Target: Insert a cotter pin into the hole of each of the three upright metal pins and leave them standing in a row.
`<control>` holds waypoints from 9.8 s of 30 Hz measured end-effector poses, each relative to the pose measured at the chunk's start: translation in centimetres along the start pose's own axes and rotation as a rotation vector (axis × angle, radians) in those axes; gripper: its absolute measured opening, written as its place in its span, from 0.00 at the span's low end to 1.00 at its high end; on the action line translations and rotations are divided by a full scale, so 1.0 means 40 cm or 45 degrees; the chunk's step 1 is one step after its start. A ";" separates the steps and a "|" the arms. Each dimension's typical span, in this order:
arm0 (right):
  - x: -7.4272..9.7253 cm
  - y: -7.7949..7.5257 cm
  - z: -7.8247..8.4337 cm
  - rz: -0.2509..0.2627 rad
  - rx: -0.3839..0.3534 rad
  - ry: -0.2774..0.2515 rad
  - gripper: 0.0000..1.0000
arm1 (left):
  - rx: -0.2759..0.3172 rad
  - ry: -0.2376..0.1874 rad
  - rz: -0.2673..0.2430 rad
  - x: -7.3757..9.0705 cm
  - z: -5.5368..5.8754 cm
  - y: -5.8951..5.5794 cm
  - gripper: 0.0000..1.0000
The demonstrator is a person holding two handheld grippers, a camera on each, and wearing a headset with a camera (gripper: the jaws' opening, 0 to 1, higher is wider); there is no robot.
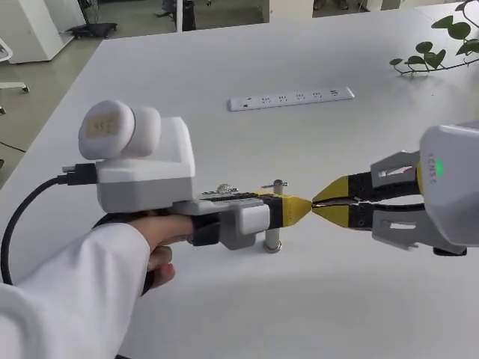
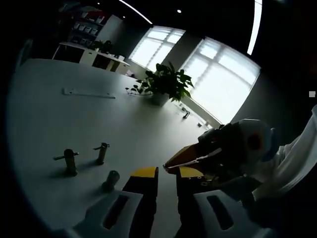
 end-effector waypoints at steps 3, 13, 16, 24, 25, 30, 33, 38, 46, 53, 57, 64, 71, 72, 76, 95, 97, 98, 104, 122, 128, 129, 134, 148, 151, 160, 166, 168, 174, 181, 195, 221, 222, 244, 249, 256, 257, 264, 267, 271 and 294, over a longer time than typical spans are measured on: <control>0.001 0.000 -0.002 -0.001 0.012 -0.005 0.00 | 0.003 0.020 -0.001 -0.002 0.006 -0.001 0.10; 0.003 0.000 -0.011 -0.003 0.060 -0.007 0.00 | 0.039 0.026 0.008 -0.008 0.013 -0.003 0.03; 0.002 0.001 -0.009 -0.006 0.054 -0.005 0.00 | 0.044 0.017 0.006 -0.008 0.012 0.000 0.03; 0.001 0.001 -0.009 0.003 0.058 0.000 0.00 | 0.074 0.005 -0.006 -0.007 0.010 0.007 0.02; 0.002 0.001 -0.011 0.002 0.057 -0.002 0.00 | 0.088 0.001 -0.001 -0.006 0.009 0.008 0.02; 0.002 -0.002 -0.013 0.005 0.065 -0.008 0.00 | 0.106 -0.006 0.007 -0.003 0.006 0.007 0.01; 0.001 -0.002 -0.011 0.006 0.065 -0.005 0.00 | 0.051 0.009 -0.003 -0.004 0.004 0.006 0.01; 0.009 -0.006 -0.017 0.007 0.069 -0.024 0.00 | -0.030 0.001 0.009 -0.002 0.000 0.000 0.00; 0.004 -0.003 -0.013 0.006 0.072 -0.032 0.00 | -0.051 0.027 -0.006 -0.003 0.006 0.006 0.00; 0.002 -0.012 -0.025 0.012 -0.070 -0.067 0.17 | -0.137 0.050 0.014 -0.001 0.015 -0.002 0.00; 0.012 0.013 -0.022 -0.093 -0.274 -0.049 0.21 | -0.204 0.084 0.038 0.003 0.027 -0.009 0.00; 0.025 0.027 -0.014 -0.186 -0.486 -0.030 0.20 | -0.470 0.161 0.121 0.024 0.036 -0.035 0.00; 0.024 0.064 -0.011 -0.289 -0.594 -0.045 0.29 | -0.626 0.282 0.148 0.028 0.071 -0.035 0.00; 0.023 0.068 -0.010 -0.297 -0.607 -0.048 0.28 | -0.634 0.290 0.152 0.028 0.075 -0.034 0.00; 0.018 0.081 0.012 -0.337 -0.615 -0.037 0.21 | -0.676 0.310 0.169 0.024 0.088 -0.035 0.00; 0.020 0.125 0.021 -0.401 -0.693 -0.005 0.02 | -0.653 0.322 0.210 0.027 0.096 -0.047 0.00; 0.020 0.128 0.018 -0.412 -0.711 -0.011 0.01 | -0.653 0.336 0.213 0.027 0.104 -0.045 0.00; 0.020 0.130 0.017 -0.416 -0.714 -0.014 0.01 | -0.653 0.340 0.215 0.027 0.107 -0.046 0.00; 0.022 0.146 0.018 -0.463 -0.714 0.003 0.00 | -0.643 0.349 0.229 0.028 0.120 -0.045 0.00; 0.030 0.147 0.020 -0.533 -0.576 0.027 0.00 | -0.601 0.477 0.230 0.032 0.175 -0.004 0.01; 0.021 0.144 0.028 -0.515 -0.576 0.031 0.00 | -0.542 0.451 0.184 0.031 0.167 0.012 0.02; 0.020 0.143 0.028 -0.511 -0.578 0.030 0.00 | -0.537 0.441 0.179 0.030 0.165 0.015 0.03; 0.013 0.131 0.037 -0.470 -0.602 0.026 0.00 | -0.542 0.384 0.148 0.028 0.156 0.029 0.10; -0.019 0.100 0.101 -0.393 -0.665 0.096 0.00 | -0.480 0.379 -0.057 0.034 0.189 0.133 0.35; -0.030 0.099 0.119 -0.390 -0.653 0.124 0.00 | -0.448 0.363 -0.105 0.036 0.188 0.157 0.35; -0.070 0.075 0.149 -0.376 -0.637 0.152 0.00 | -0.465 0.318 -0.272 0.025 0.159 0.233 0.35; -0.092 0.063 0.162 -0.371 -0.636 0.156 0.00 | -0.449 0.327 -0.313 -0.001 0.161 0.264 0.34; -0.095 0.060 0.165 -0.370 -0.637 0.158 0.00 | -0.440 0.316 -0.314 -0.011 0.161 0.269 0.32; -0.098 0.056 0.167 -0.375 -0.647 0.152 0.00 | -0.422 0.345 -0.318 -0.037 0.175 0.284 0.26; -0.101 0.049 0.172 -0.371 -0.654 0.148 0.00 | -0.423 0.314 -0.338 -0.051 0.163 0.293 0.21; -0.110 0.045 0.166 -0.384 -0.628 0.136 0.00 | -0.411 0.292 -0.357 -0.039 0.162 0.305 0.13; -0.168 0.071 0.153 -0.425 -0.632 0.127 0.00 | -0.525 0.348 -0.409 -0.043 0.164 0.304 0.11; -0.170 0.072 0.152 -0.428 -0.637 0.124 0.00 | -0.524 0.342 -0.411 -0.043 0.164 0.304 0.11; -0.193 0.078 0.126 -0.424 -0.577 0.148 0.00 | -0.502 0.312 -0.418 -0.041 0.165 0.305 0.12; -0.190 0.079 0.125 -0.415 -0.507 0.131 0.00 | -0.452 0.284 -0.412 -0.042 0.165 0.307 0.12; -0.191 0.072 0.124 -0.389 -0.500 0.118 0.06 | -0.445 0.297 -0.414 -0.044 0.166 0.307 0.13; -0.191 0.068 0.126 -0.376 -0.488 0.116 0.09 | -0.419 0.306 -0.419 -0.042 0.171 0.309 0.16; -0.187 0.058 0.122 -0.352 -0.546 0.106 0.17 | -0.423 0.300 -0.384 -0.015 0.168 0.276 0.41; -0.187 0.063 0.117 -0.356 -0.579 0.095 0.18 | -0.351 0.216 -0.321 -0.003 0.159 0.239 0.56; -0.188 0.079 0.116 -0.377 -0.569 0.099 0.17 | -0.374 0.225 -0.329 0.033 0.160 0.220 0.75; -0.235 0.102 0.126 -0.384 -0.597 0.105 0.12 | -0.412 0.244 -0.480 0.186 0.170 0.179 1.00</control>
Point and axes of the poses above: the centre of the closed fingertips' face, and the gripper's own axes: x roughly backward along the fingers, y roughly to its left, z roughly out of its underside, the point moved 1 cm from there along x, roughly backward along the fingers, and after that the axes turned 14 degrees about z, right-handed, at the moved point
